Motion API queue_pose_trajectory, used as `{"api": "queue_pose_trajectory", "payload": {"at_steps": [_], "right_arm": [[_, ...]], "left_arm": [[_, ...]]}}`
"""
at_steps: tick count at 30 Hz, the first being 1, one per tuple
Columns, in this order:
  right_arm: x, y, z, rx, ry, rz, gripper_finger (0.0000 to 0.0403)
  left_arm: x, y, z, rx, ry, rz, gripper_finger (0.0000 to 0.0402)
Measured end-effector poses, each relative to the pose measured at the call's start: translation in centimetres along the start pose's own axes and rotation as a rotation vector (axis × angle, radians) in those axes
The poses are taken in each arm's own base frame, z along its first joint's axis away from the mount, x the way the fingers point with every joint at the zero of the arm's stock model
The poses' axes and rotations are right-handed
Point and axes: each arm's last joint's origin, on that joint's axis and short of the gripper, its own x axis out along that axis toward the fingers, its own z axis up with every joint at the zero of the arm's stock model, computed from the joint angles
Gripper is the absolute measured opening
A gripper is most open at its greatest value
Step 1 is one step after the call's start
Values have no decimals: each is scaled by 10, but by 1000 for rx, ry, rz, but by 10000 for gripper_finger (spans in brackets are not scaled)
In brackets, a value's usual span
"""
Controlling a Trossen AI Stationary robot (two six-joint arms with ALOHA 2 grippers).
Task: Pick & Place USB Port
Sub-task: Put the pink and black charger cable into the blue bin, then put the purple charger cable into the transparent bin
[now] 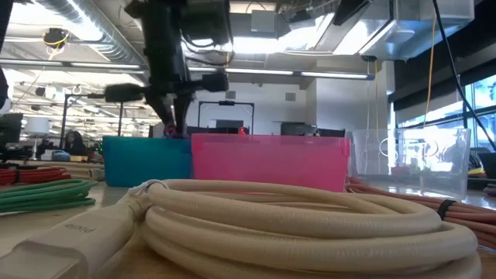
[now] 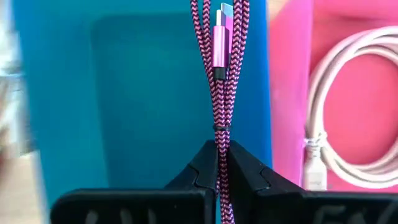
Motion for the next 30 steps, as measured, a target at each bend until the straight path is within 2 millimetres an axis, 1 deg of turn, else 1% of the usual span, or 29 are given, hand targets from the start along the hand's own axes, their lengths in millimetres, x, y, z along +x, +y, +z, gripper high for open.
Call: {"api": "queue_pose_trajectory", "payload": {"at_steps": [4,8,18,22,25,30], "right_arm": [[0,0,-2,-13,22,3,177],[0,1,-6,-22,52,6,177],[0,1,-6,-24,59,7,177],[0,1,-6,-24,59,7,177],[0,1,-6,-24,59,7,177],[0,1,-6,-24,59,7,177]], "left_arm": [[18,-5,4,27,39,22,9],[33,-5,5,40,54,75,9],[57,-13,8,57,80,52,9],[62,-13,7,60,93,59,11],[61,-14,7,69,92,55,27],[59,-14,7,82,92,44,79]]}}
